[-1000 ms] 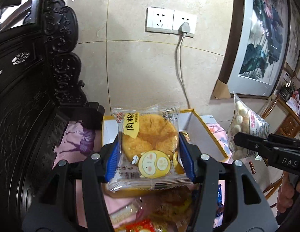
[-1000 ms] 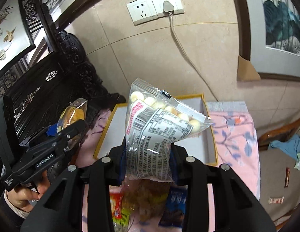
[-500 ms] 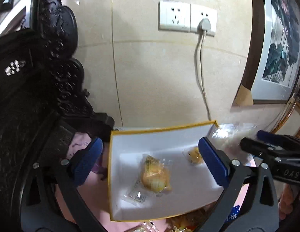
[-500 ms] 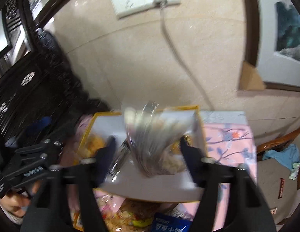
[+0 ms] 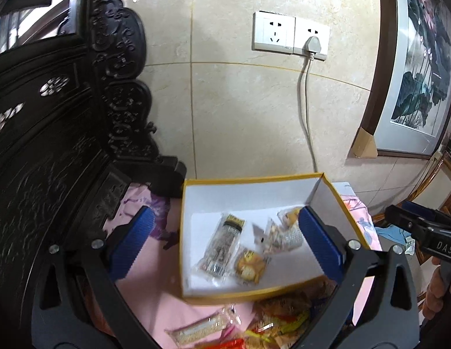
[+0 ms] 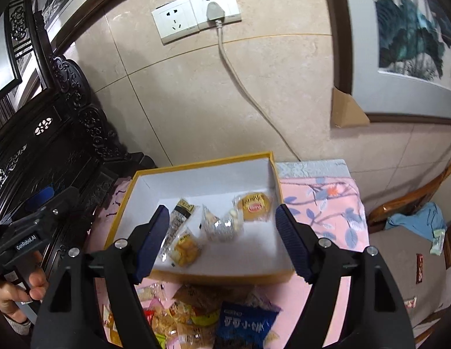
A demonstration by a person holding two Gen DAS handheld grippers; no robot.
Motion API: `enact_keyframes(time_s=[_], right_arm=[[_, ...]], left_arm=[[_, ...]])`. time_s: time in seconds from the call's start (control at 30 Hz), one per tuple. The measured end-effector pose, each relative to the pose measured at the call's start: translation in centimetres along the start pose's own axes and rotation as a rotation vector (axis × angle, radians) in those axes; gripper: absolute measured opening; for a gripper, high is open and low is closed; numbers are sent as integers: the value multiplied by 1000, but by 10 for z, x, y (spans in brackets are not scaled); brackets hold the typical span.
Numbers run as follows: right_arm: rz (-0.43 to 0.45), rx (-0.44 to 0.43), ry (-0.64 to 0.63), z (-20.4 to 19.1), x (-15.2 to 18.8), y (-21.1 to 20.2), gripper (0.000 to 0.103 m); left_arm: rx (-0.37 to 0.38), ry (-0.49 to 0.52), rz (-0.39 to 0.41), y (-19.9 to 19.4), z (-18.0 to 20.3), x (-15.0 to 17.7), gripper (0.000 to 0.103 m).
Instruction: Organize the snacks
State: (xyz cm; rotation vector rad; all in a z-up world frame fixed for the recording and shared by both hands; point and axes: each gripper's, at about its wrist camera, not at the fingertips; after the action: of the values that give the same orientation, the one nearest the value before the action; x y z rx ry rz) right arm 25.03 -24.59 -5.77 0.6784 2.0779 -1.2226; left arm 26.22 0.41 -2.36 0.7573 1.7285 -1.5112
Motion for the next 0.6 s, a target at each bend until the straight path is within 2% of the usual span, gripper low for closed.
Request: enact_keyframes(time_s=[0.13,0.4,0.6], right_arm=[[-58,26,39,12,38,-8,76],[-199,51,160,23,121,-11,76],[-274,61,136,12,155,3,76]], left_arm=[[-8,-33,-39,-14,-14,25,101],[-24,-77,-213,-34,-38,101,101],[-35,-49,-288,-50,-46,148,101]])
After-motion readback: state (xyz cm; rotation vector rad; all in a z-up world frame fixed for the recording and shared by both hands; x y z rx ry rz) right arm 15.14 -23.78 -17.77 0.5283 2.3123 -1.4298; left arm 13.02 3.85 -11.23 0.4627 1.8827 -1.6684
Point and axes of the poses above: each gripper's, at about its wrist camera, not at the fingertips, and y roughly the way its jaws point, z to its right, x to its underside, and after that the axes turned 11 degrees about -x, right-handed
